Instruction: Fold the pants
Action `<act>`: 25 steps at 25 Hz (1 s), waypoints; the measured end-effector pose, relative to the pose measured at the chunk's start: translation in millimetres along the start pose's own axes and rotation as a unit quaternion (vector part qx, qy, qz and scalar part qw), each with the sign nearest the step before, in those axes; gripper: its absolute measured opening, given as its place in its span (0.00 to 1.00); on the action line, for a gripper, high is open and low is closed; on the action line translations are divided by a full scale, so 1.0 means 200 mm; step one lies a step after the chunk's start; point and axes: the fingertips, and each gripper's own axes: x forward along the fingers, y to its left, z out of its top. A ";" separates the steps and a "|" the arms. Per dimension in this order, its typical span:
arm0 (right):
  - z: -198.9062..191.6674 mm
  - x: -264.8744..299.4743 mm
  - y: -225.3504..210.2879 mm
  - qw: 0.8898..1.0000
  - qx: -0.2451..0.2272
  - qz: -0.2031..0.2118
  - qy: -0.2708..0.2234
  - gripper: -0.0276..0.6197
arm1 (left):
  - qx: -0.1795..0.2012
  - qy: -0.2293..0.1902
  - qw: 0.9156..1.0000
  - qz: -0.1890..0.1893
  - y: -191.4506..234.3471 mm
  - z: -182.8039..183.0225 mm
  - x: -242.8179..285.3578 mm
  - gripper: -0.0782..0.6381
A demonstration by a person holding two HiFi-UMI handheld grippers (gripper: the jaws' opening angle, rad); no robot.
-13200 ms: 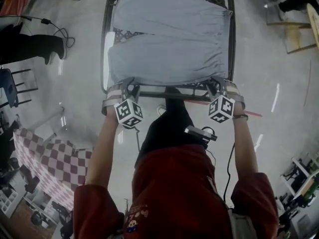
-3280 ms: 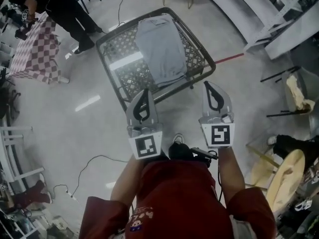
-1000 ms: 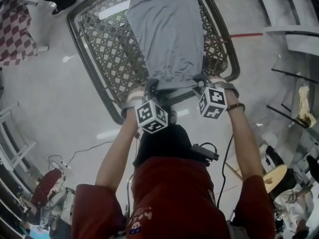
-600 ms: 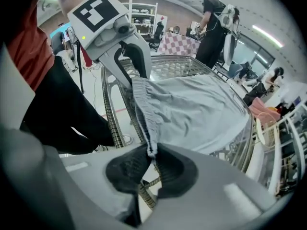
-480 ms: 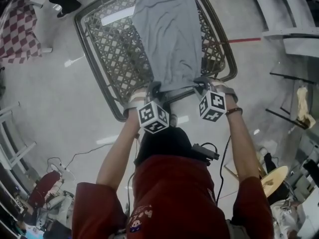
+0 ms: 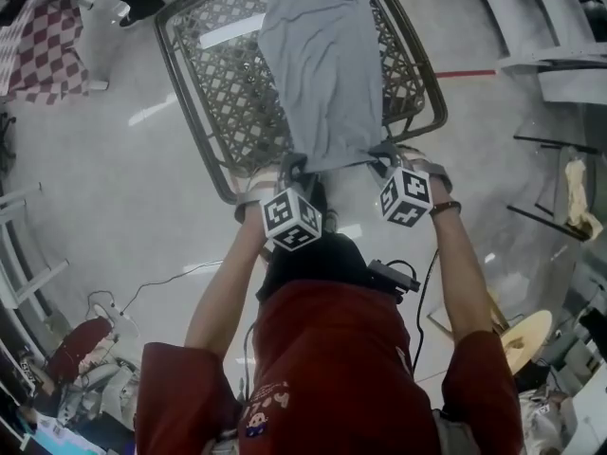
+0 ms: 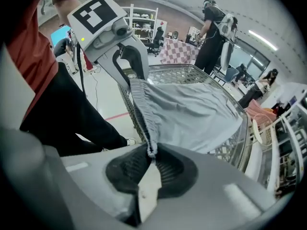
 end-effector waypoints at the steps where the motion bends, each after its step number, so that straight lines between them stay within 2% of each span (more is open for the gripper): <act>1: 0.00 -0.02 0.02 1.000 0.000 -0.002 -0.002 0.09 | -0.001 0.000 1.000 0.002 -0.02 0.01 -0.02 0.29; 8: 0.06 -0.16 0.04 1.000 -0.004 -0.015 -0.023 0.09 | 0.005 0.001 1.000 0.027 -0.04 0.04 -0.16 0.29; 13: 0.06 -0.31 0.14 0.998 -0.009 -0.042 -0.041 0.09 | 0.027 0.007 0.998 0.048 -0.17 0.10 -0.29 0.29; 21: 0.12 -0.54 0.00 0.993 -0.009 -0.093 -0.067 0.09 | 0.049 0.002 0.995 0.092 -0.03 0.30 -0.44 0.29; 25: 0.12 -0.58 -0.06 0.992 -0.010 -0.103 -0.074 0.09 | 0.050 0.001 0.993 0.105 0.02 0.35 -0.45 0.29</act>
